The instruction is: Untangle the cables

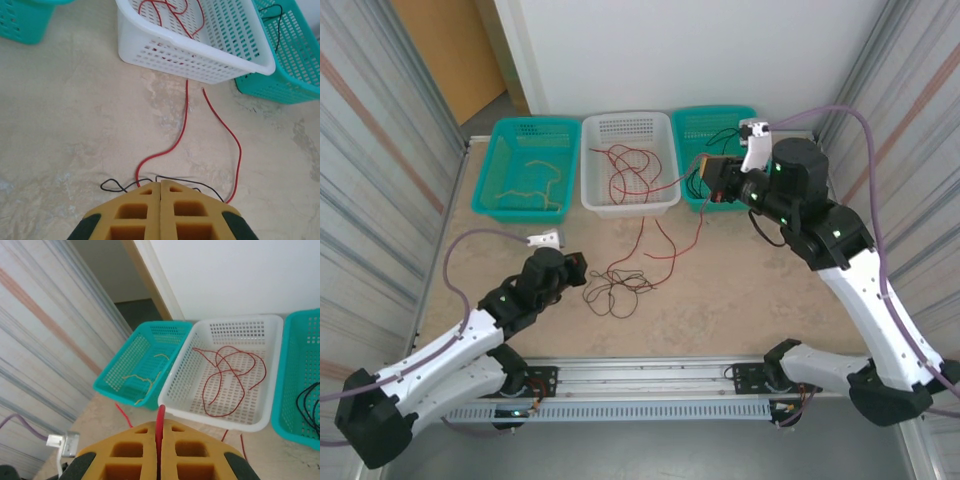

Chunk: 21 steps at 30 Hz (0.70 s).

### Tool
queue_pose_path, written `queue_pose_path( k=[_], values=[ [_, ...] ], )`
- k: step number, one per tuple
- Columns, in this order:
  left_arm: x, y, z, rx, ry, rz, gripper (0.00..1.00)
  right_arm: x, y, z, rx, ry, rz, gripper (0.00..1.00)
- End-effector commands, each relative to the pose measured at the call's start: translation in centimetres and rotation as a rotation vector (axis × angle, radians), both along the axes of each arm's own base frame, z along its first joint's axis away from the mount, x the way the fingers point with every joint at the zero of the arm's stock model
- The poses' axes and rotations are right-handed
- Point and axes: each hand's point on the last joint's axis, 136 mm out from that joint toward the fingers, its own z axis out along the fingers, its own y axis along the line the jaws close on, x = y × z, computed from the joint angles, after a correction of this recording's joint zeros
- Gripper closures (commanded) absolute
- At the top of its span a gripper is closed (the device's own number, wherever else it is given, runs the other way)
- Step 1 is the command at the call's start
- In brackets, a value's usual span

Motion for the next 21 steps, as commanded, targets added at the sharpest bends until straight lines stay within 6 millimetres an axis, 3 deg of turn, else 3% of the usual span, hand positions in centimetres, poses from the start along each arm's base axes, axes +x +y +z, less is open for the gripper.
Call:
queue_pose_path(
  k=[1,2,3,5,10,14,19,21],
  values=[
    [-0.4,-1.0,1.0,-0.065,-0.013,-0.046,1.0,3.2,0.9,2.2,0.056,-0.038,-0.035,1.0],
    [-0.6,-1.0,1.2,-0.068,-0.018,-0.058,0.99,4.6,1.2,2.3,0.061,-0.033,-0.043,1.0],
    [-0.7,-1.0,1.5,-0.07,-0.023,-0.065,0.91,5.7,1.5,2.4,0.072,-0.033,-0.043,1.0],
    [-1.1,-1.1,1.9,-0.065,-0.027,-0.086,0.67,8.5,2.5,2.1,0.094,-0.024,-0.035,1.0],
    [-1.7,-0.9,2.8,-0.018,-0.032,-0.127,0.41,14.6,4.7,0.7,0.134,-0.004,-0.01,1.0],
    [-2.0,-0.8,3.5,0.001,-0.053,-0.15,0.38,19.0,6.4,-1.6,0.123,0.035,0.005,1.0],
    [-1.8,-0.6,3.7,0.033,-0.062,-0.155,0.36,23.4,8.4,-6.7,0.078,0.111,0.014,1.0],
    [-1.7,-0.6,3.5,0.035,-0.058,-0.157,0.35,24.7,9.0,-9.1,0.063,0.158,0.023,0.9]
  ],
)
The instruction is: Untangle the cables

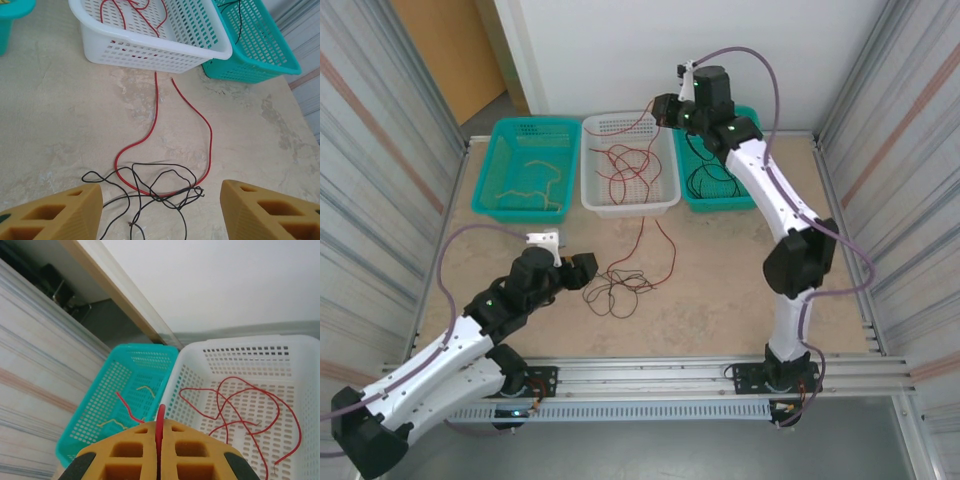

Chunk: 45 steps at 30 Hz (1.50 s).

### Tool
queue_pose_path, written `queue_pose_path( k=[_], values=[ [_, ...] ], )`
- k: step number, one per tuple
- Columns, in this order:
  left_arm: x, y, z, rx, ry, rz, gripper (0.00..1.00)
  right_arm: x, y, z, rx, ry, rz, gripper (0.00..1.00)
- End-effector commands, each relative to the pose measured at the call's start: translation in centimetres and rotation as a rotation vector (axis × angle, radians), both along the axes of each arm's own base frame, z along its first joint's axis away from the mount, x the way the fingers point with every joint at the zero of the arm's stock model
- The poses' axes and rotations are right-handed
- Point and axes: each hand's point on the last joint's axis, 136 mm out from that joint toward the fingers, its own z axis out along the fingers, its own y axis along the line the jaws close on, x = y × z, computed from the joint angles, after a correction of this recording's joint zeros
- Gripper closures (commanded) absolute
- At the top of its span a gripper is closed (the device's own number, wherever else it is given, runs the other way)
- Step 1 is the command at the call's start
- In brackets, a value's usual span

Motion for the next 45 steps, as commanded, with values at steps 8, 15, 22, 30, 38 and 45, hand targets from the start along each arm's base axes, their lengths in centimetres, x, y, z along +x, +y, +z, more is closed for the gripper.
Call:
queue_pose_path(
  k=[8,15,22,30,38,45],
  values=[
    [0.3,0.4,0.6,0.011,0.015,-0.028,0.34,1.8,-0.2,-9.1,-0.164,0.22,0.001,0.49],
    [-0.2,0.5,1.8,-0.002,0.031,-0.065,0.34,-12.8,0.8,-11.0,-0.312,0.194,0.117,0.38],
    [-1.0,-1.0,0.1,-0.054,0.12,-0.131,0.37,-23.1,1.4,-17.5,-0.432,0.314,0.183,0.25],
    [-2.6,-2.0,-4.3,-0.092,0.259,-0.122,0.38,-26.1,3.1,-25.3,-0.456,0.473,0.206,0.4],
    [-3.2,-4.0,-9.3,-0.09,0.34,-0.123,0.31,-28.1,5.0,-28.9,-0.489,0.533,0.237,0.72],
    [-1.5,-5.0,-10.8,0.02,0.361,-0.135,0.38,-29.0,3.9,-29.0,-0.494,0.527,0.185,0.93]
  ],
)
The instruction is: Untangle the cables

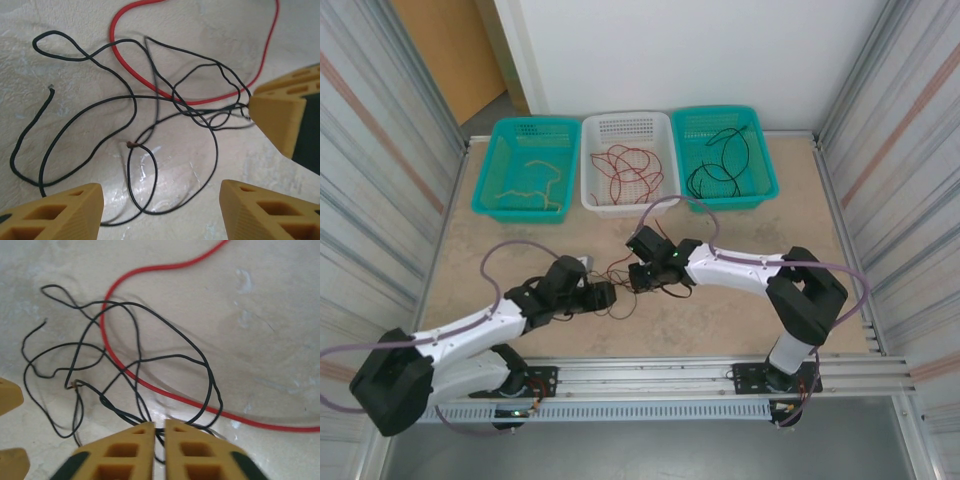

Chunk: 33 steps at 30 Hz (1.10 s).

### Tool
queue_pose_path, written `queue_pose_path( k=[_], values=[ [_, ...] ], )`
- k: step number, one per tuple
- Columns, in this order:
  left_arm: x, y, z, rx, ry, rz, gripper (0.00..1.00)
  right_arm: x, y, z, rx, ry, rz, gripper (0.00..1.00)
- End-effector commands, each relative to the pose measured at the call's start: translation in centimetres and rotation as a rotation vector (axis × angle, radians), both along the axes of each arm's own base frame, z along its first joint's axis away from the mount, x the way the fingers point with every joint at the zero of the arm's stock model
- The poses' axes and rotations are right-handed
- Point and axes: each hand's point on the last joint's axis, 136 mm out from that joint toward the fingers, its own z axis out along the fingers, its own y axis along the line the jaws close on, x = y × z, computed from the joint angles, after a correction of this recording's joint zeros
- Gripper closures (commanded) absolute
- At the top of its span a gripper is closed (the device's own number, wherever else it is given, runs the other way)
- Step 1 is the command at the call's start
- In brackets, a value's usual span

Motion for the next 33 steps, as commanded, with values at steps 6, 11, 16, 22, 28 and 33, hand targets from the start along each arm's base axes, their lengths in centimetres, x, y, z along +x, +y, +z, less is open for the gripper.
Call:
queue_pose_path(
  k=[6,11,16,22,28,33],
  values=[
    [3.6,-1.7,0.9,0.052,-0.098,-0.014,0.44,-0.7,-0.7,3.1,0.067,-0.067,-0.066,1.0],
    [4.4,-3.2,1.1,0.014,-0.103,-0.028,0.47,-1.3,-0.5,4.5,0.076,-0.094,-0.053,1.0],
    [5.8,-3.8,1.4,0.05,-0.13,-0.042,0.49,-1.8,-0.5,4.7,0.07,-0.106,-0.045,1.0],
    [6.3,-4.0,-0.2,0.163,-0.08,-0.088,0.64,-2.0,-1.0,5.5,0.072,-0.126,-0.061,1.0],
    [5.9,-2.7,-1.0,0.277,-0.058,-0.099,0.61,-1.7,-2.2,7.5,0.108,-0.162,-0.11,1.0],
    [5.5,-2.9,-2.3,0.291,-0.025,-0.123,0.68,-1.4,-3.7,9.1,0.14,-0.19,-0.163,1.0]
  ],
)
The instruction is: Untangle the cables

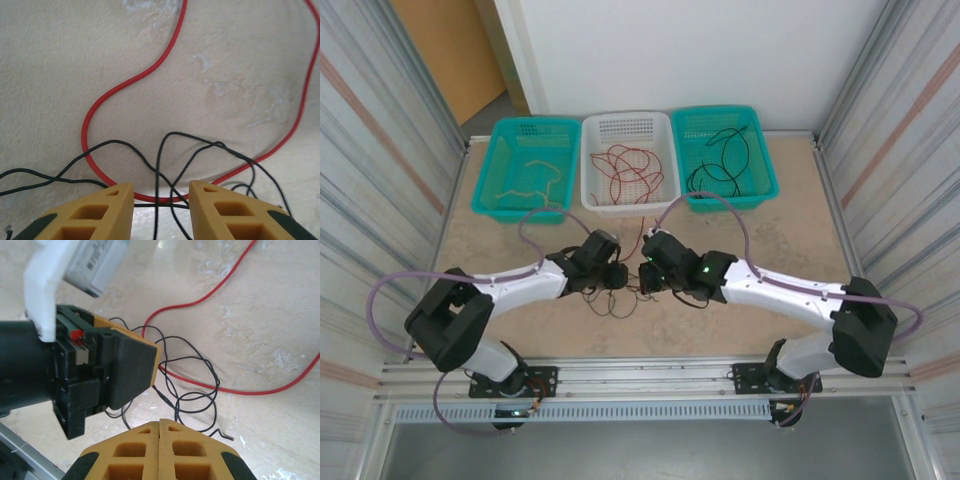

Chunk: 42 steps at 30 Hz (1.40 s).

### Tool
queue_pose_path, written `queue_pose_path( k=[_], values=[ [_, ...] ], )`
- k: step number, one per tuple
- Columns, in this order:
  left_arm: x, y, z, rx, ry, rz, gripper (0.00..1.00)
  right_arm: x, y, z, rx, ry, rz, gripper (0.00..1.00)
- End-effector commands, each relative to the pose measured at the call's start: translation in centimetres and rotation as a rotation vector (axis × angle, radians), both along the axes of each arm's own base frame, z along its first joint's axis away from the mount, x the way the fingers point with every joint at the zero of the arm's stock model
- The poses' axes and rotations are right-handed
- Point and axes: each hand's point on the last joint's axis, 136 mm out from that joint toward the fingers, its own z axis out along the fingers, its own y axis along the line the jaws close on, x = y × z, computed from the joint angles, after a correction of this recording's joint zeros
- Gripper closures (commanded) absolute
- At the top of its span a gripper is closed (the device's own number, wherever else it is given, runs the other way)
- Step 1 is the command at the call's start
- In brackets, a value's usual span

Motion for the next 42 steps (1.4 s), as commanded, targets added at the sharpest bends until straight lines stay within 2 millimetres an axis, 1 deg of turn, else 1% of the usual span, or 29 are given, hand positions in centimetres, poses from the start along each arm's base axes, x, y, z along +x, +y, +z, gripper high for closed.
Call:
queue_pose_path(
  k=[1,2,3,5,6,7,8,10,12,13,16,19,20,22,23,25,27,28,32,33,36,39,41,42],
  values=[
    [-0.4,-0.1,-0.9,0.038,0.026,-0.034,0.72,0.4,-2.1,1.0,0.01,-0.017,-0.081,1.0],
    [-0.4,-0.3,-1.1,0.035,0.034,-0.039,0.76,0.3,-2.4,1.4,0.019,-0.022,-0.088,1.0],
    [-0.4,-0.3,-1.3,0.037,0.037,-0.039,0.82,0.3,-2.8,1.7,0.026,-0.031,-0.096,1.0],
    [-0.1,0.0,-1.3,0.051,0.026,-0.019,0.91,0.3,-3.4,2.3,0.043,-0.042,-0.108,1.0],
    [0.0,0.1,-1.1,0.047,0.014,-0.011,0.94,0.2,-3.7,2.4,0.052,-0.046,-0.112,1.0],
    [0.1,-0.1,-0.6,0.035,0.002,-0.016,0.94,0.2,-3.9,2.5,0.056,-0.047,-0.113,1.0],
    [0.0,-0.4,-0.1,0.021,-0.007,-0.028,0.94,0.1,-4.1,2.5,0.058,-0.047,-0.114,1.0],
    [0.0,-1.3,1.6,0.002,-0.037,-0.071,0.95,-0.1,-4.2,2.5,0.06,-0.043,-0.11,1.0],
    [-0.2,-1.8,3.8,0.013,-0.078,-0.107,0.98,-0.3,-4.1,2.3,0.058,-0.038,-0.104,1.0],
    [-0.4,-1.9,4.9,0.018,-0.101,-0.121,0.98,-0.4,-4.2,2.4,0.058,-0.04,-0.103,1.0],
    [-1.0,-1.7,9.0,0.007,-0.186,-0.14,0.98,-0.7,-4.1,2.6,0.065,-0.044,-0.095,1.0],
    [-2.0,-0.9,13.8,-0.054,-0.27,-0.141,0.98,-1.0,-3.9,3.5,0.089,-0.057,-0.078,0.98],
    [-2.3,-0.6,15.7,-0.088,-0.31,-0.142,0.98,-1.1,-3.9,3.9,0.1,-0.065,-0.076,0.97],
    [-3.1,-0.1,19.4,-0.171,-0.392,-0.151,1.0,-1.2,-4.0,4.9,0.122,-0.079,-0.072,0.92],
    [-3.5,0.2,21.5,-0.215,-0.44,-0.158,1.0,-1.3,-4.1,5.6,0.134,-0.089,-0.071,0.84],
    [-4.3,0.8,25.6,-0.295,-0.529,-0.165,1.0,-1.4,-3.9,7.0,0.161,-0.109,-0.051,0.59],
    [-4.8,1.5,29.8,-0.342,-0.609,-0.174,1.0,-1.5,-3.2,8.7,0.189,-0.129,-0.014,0.36],
    [-5.0,1.7,31.4,-0.353,-0.634,-0.18,1.0,-1.5,-2.8,9.3,0.199,-0.135,0.005,0.32],
    [-6.0,1.5,38.4,-0.409,-0.737,-0.245,1.0,-1.8,-0.3,12.2,0.231,-0.177,0.081,0.27],
    [-6.2,1.5,40.5,-0.423,-0.764,-0.261,1.0,-1.7,0.3,13.1,0.237,-0.195,0.097,0.27],
    [-6.8,1.6,45.3,-0.452,-0.834,-0.294,1.0,-1.2,1.6,15.2,0.236,-0.248,0.107,0.25],
    [-7.3,1.9,49.4,-0.492,-0.907,-0.305,1.0,0.1,1.8,15.5,0.199,-0.271,0.064,0.24],
    [-7.6,2.0,51.0,-0.5,-0.932,-0.316,1.0,1.1,1.5,15.4,0.176,-0.278,0.021,0.24],
    [-7.6,2.0,51.5,-0.503,-0.936,-0.317,1.0,1.2,1.4,15.6,0.179,-0.279,0.017,0.24]
  ],
)
